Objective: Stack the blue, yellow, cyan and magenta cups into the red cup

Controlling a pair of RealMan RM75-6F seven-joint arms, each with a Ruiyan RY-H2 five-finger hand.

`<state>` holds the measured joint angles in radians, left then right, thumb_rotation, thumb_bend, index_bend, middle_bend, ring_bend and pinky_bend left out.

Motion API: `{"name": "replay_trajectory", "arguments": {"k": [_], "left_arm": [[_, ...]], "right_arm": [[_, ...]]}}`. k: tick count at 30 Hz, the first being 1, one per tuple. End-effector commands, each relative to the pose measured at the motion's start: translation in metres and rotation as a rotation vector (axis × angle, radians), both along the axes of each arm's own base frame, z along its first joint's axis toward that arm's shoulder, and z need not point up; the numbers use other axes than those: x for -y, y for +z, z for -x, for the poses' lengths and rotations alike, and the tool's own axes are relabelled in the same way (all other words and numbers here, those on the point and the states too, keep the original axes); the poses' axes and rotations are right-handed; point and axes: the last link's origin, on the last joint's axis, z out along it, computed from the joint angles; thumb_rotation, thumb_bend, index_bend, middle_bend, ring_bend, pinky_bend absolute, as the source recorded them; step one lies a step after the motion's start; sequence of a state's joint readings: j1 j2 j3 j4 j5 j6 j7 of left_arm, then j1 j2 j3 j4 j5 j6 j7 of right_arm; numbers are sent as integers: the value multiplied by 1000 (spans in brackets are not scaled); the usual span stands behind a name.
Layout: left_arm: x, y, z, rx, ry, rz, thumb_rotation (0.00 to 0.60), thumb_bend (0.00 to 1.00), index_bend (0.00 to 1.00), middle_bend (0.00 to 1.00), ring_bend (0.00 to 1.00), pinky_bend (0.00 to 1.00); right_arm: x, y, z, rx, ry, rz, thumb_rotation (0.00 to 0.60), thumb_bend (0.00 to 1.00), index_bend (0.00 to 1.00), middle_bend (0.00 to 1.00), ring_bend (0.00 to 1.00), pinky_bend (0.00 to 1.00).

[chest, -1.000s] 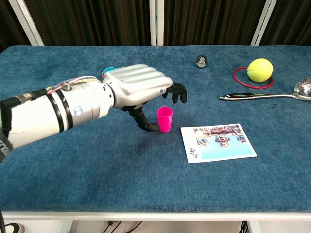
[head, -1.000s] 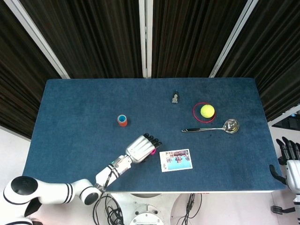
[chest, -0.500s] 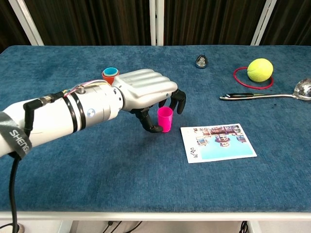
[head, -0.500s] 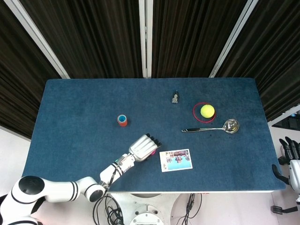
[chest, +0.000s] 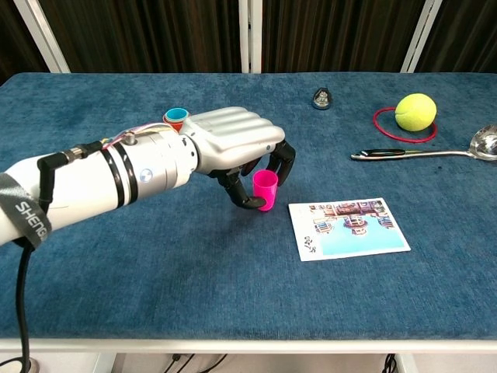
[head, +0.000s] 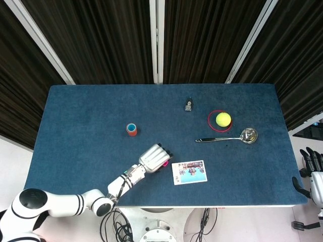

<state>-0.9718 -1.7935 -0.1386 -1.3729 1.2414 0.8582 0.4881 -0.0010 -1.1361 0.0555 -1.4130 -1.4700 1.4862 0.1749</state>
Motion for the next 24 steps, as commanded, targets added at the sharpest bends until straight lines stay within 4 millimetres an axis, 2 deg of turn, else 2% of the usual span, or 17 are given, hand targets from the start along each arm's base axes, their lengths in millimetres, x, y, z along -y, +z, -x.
{"name": "replay_trajectory", "arguments": {"k": [1, 5, 10, 17, 24], "left_arm": [[0, 2, -1, 6, -5, -4, 600, 307, 484, 503, 566, 477], [-6, 18, -8, 41, -13, -46, 600, 308, 486, 505, 566, 477], [-29, 55, -11, 95, 27, -155, 600, 308, 485, 504, 566, 477], [-70, 94, 18, 66, 175, -287, 600, 308, 482, 498, 562, 475], [-92, 99, 46, 34, 279, -321, 600, 308, 481, 493, 556, 474]], "right_arm": [[0, 0, 0, 0, 1, 2, 600, 309, 0, 0, 0, 0], [0, 1, 0, -2, 1, 6, 600, 309, 0, 0, 0, 0], [-1, 1, -1, -1, 7, 5, 600, 309, 0, 0, 0, 0], [-4, 4, -4, -10, 17, 12, 600, 309, 0, 0, 0, 0], [-5, 2, -9, -11, 28, 8, 600, 308, 0, 0, 0, 0]]}}
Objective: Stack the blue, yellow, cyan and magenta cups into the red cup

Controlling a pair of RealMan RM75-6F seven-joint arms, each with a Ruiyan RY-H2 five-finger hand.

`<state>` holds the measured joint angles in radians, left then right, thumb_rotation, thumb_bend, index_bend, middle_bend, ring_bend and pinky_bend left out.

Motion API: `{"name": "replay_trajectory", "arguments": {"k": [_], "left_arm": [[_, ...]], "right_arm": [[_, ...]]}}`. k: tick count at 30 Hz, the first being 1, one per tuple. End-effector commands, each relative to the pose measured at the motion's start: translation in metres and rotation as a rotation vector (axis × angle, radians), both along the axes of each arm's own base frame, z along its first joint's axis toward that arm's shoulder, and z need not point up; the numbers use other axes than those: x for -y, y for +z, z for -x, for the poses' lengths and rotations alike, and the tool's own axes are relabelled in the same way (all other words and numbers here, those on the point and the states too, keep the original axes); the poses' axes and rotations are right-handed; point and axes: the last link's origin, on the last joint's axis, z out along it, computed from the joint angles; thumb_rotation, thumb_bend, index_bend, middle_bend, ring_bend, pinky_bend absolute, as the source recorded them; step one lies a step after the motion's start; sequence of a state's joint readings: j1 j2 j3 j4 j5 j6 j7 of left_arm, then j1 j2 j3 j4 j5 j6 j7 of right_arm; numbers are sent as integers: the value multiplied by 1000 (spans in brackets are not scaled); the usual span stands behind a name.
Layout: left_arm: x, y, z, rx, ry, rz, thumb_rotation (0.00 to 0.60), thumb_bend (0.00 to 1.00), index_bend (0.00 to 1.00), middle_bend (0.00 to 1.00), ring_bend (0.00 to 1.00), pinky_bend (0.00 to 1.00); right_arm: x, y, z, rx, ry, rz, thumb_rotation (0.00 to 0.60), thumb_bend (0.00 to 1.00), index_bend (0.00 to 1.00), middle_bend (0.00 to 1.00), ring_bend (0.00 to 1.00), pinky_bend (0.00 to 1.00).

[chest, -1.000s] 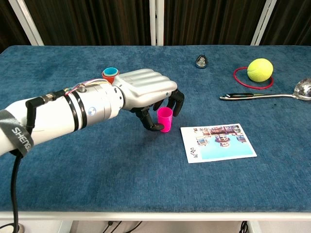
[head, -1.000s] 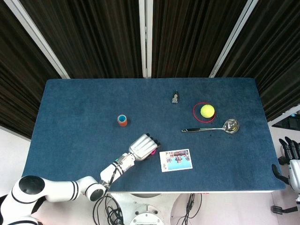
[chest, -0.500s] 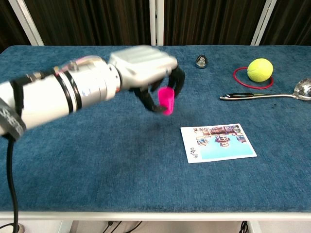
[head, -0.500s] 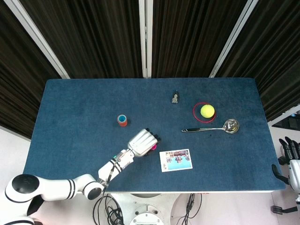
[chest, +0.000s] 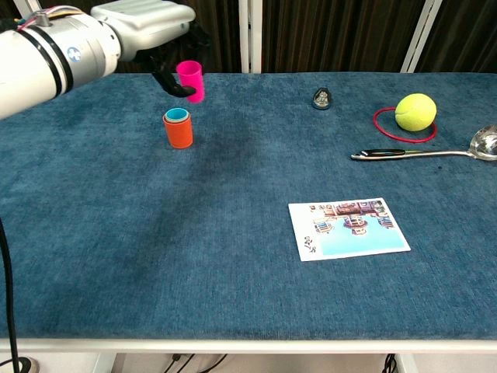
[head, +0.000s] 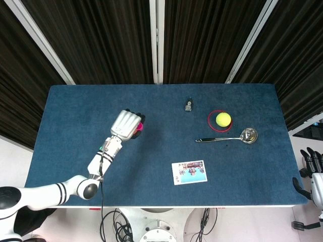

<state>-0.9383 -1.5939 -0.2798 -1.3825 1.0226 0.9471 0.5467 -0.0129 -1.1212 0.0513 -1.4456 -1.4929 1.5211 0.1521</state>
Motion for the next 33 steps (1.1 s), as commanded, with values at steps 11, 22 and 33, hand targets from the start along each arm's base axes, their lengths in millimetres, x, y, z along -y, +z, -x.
{"name": "replay_trajectory", "arguments": {"k": [11, 22, 33], "left_arm": [[-11, -7, 30, 8, 101, 23, 600, 308, 481, 492, 555, 473], [-15, -16, 31, 31, 123, 23, 600, 309, 479, 492, 554, 472], [-14, -19, 39, 17, 136, 48, 600, 251, 229, 313, 344, 334]], "right_arm": [[2, -1, -5, -7, 7, -2, 600, 309, 0, 0, 0, 0], [1, 0, -2, -6, -3, 4, 600, 309, 0, 0, 0, 0], [1, 0, 2, -3, -11, 1, 600, 308, 0, 0, 0, 0]]}}
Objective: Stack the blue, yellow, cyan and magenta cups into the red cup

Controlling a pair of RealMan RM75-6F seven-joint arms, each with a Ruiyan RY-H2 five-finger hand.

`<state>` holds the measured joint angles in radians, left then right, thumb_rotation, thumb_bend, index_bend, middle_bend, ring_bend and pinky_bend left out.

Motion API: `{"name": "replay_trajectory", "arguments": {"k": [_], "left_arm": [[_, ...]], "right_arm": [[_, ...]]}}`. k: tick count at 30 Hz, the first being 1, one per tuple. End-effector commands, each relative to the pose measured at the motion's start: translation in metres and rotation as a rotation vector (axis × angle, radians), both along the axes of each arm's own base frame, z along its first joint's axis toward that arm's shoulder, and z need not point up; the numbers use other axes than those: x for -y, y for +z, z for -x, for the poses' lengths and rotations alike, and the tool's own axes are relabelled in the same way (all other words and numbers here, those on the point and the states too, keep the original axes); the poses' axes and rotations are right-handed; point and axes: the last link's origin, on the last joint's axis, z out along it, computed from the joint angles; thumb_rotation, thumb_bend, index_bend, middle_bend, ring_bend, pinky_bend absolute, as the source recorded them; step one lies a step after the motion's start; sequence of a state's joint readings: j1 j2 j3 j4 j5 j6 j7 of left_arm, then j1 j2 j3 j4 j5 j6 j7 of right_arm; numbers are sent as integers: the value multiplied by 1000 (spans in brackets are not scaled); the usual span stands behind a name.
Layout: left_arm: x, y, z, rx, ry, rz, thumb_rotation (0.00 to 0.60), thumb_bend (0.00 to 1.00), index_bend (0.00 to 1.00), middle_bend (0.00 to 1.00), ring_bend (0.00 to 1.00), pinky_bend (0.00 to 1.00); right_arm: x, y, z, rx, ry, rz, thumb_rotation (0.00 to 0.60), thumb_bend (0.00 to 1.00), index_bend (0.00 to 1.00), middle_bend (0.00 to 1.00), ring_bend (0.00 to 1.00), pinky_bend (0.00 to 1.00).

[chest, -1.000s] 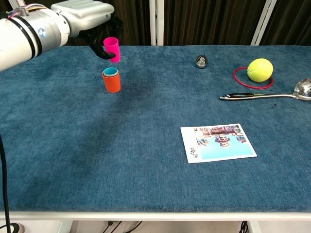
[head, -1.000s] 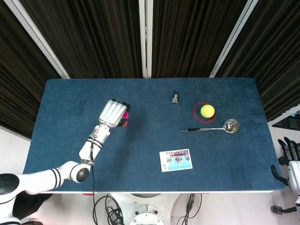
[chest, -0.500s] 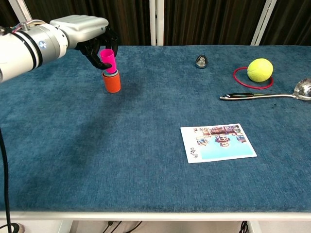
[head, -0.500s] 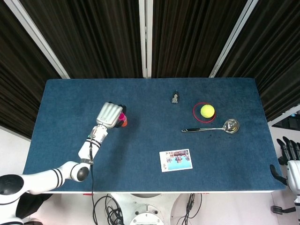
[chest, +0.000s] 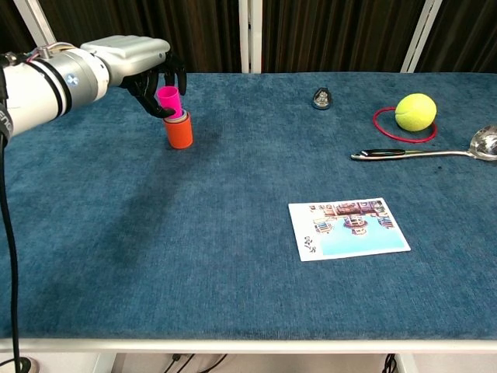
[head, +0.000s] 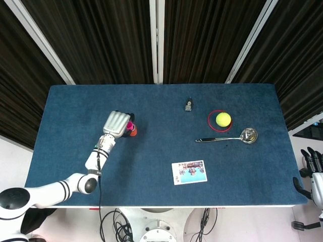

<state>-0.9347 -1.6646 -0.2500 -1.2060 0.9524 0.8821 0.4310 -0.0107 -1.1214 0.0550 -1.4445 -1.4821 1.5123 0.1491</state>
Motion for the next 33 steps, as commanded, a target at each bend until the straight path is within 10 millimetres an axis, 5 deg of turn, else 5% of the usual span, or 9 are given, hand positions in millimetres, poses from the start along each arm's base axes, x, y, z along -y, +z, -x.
{"name": "replay_trajectory", "arguments": {"k": [1, 4, 10, 17, 23, 33], "left_arm": [[3, 0, -1, -4, -23, 15, 600, 238, 182, 261, 278, 285], [5, 5, -4, 24, -45, 8, 600, 210, 97, 137, 120, 162], [21, 41, 5, 18, -111, -114, 600, 189, 88, 117, 77, 108], [106, 100, 92, -7, -111, -297, 600, 171, 88, 118, 58, 80], [171, 117, 148, -14, -22, -323, 600, 131, 89, 117, 35, 60], [204, 128, 188, 11, 89, -312, 600, 125, 88, 68, 8, 32]], "right_arm": [[0, 0, 0, -1, -1, -2, 600, 308, 0, 0, 0, 0], [0, -1, 0, 0, 0, -1, 600, 309, 0, 0, 0, 0], [2, 0, -2, 1, 8, 2, 600, 308, 0, 0, 0, 0], [7, 1, -7, -32, 48, 15, 600, 302, 0, 0, 0, 0], [12, -9, -20, -87, 100, 8, 600, 282, 0, 0, 0, 0], [23, -24, -41, -91, 156, -48, 600, 273, 0, 0, 0, 0]]}}
